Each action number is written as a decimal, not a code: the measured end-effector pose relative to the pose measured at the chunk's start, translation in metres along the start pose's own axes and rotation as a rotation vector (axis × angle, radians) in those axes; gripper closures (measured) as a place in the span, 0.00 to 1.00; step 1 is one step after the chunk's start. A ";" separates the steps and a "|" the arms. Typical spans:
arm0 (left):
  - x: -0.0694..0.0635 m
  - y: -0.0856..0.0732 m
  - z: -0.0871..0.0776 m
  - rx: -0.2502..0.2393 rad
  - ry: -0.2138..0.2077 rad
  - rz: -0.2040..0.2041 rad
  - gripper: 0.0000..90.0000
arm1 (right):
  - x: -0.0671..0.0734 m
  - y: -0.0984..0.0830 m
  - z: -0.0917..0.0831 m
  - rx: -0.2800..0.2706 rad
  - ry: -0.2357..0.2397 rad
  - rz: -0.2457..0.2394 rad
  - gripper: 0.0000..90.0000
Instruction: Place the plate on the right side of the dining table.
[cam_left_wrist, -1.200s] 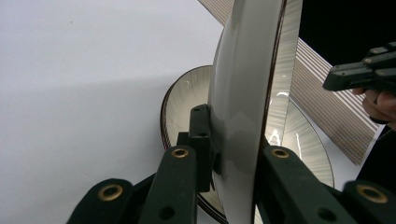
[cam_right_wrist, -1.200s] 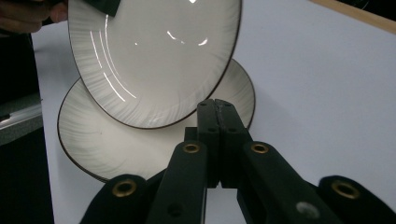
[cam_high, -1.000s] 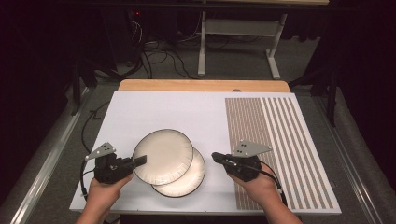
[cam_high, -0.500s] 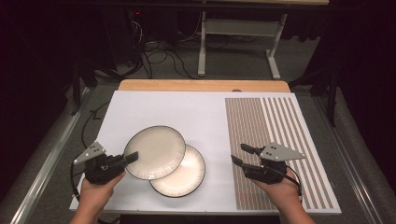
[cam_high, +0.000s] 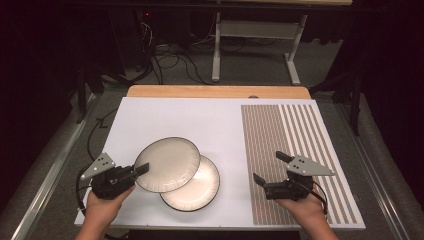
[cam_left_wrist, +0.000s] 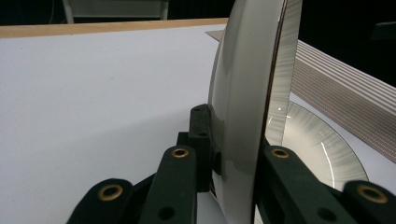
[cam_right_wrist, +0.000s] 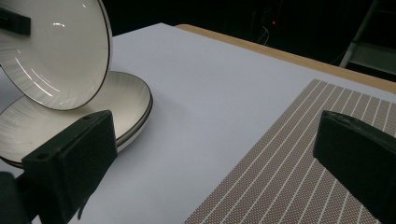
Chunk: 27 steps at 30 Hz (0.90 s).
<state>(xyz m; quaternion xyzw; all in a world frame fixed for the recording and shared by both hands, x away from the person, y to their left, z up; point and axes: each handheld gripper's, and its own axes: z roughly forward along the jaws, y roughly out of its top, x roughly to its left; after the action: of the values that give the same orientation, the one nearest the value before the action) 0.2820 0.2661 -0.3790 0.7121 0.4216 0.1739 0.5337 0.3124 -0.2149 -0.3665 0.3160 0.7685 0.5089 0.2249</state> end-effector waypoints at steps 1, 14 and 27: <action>0.000 0.000 0.000 0.000 0.000 0.002 0.90 | 0.000 0.000 0.000 -0.006 -0.002 0.002 0.01; 0.000 -0.001 0.000 -0.003 -0.004 0.015 0.90 | 0.017 0.019 0.024 -0.017 0.059 -0.007 0.04; -0.001 -0.001 0.001 -0.003 -0.009 0.024 0.90 | 0.039 0.028 0.070 0.011 0.128 -0.028 0.08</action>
<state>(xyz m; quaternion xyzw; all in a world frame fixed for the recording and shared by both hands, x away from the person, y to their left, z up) 0.2817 0.2648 -0.3797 0.7174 0.4102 0.1777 0.5344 0.3390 -0.1348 -0.3681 0.2732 0.7884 0.5206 0.1809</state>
